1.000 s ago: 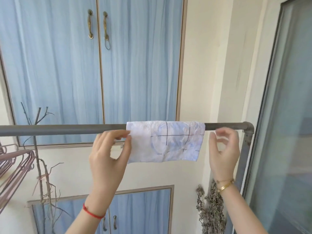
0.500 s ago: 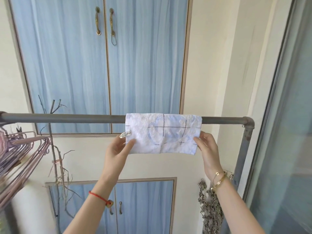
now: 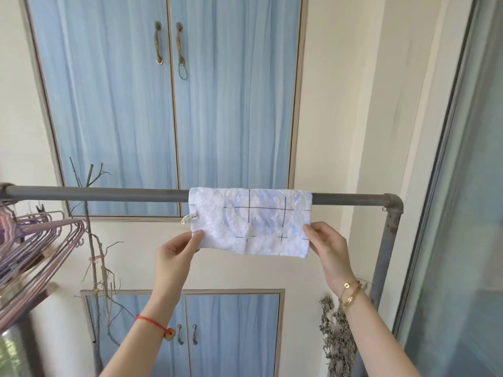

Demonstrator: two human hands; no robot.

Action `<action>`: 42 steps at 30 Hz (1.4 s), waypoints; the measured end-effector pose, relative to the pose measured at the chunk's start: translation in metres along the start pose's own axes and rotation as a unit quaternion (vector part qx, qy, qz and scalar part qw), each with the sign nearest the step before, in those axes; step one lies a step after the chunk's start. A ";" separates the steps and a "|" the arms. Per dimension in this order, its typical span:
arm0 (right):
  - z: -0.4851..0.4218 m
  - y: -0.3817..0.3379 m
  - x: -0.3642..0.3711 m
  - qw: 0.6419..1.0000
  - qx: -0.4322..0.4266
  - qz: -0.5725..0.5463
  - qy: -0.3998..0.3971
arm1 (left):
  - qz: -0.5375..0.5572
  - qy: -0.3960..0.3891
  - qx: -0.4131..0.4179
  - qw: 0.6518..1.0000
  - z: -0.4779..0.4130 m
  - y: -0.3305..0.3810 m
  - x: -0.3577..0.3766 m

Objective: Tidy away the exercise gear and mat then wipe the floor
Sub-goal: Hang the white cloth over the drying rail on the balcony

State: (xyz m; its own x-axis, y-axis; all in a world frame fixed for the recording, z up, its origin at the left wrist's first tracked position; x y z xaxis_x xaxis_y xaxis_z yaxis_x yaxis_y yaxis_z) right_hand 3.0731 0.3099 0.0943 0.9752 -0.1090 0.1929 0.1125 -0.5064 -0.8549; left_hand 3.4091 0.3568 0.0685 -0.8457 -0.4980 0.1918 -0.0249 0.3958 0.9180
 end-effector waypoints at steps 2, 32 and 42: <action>0.001 -0.001 -0.005 0.999 -0.018 0.020 0.032 | 0.012 0.031 -0.009 0.999 0.003 0.000 -0.003; 0.084 0.021 -0.041 0.979 0.153 0.108 0.086 | 0.061 0.123 -0.097 0.986 0.055 -0.035 -0.042; 0.199 -0.036 -0.059 0.966 0.131 0.122 0.186 | 0.077 -0.134 -0.120 0.981 0.126 -0.012 -0.014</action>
State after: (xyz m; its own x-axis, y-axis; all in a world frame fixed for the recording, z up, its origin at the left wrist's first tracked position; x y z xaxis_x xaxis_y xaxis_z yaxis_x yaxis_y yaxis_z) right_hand 3.0492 0.5045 0.0175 0.8486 -0.5215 0.0886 -0.0194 -0.1980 -0.9800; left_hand 3.3535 0.4564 0.0110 -0.9398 -0.2139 0.2665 0.2134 0.2417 0.9466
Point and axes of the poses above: each hand's wrist, its own z-axis away from the middle knuckle, its own x-axis out of the palm, y = z × x, the point moved 10 cm from there along -z, towards the middle knuckle, and after that the axes turned 7 degrees about y, right-handed, at the moved point
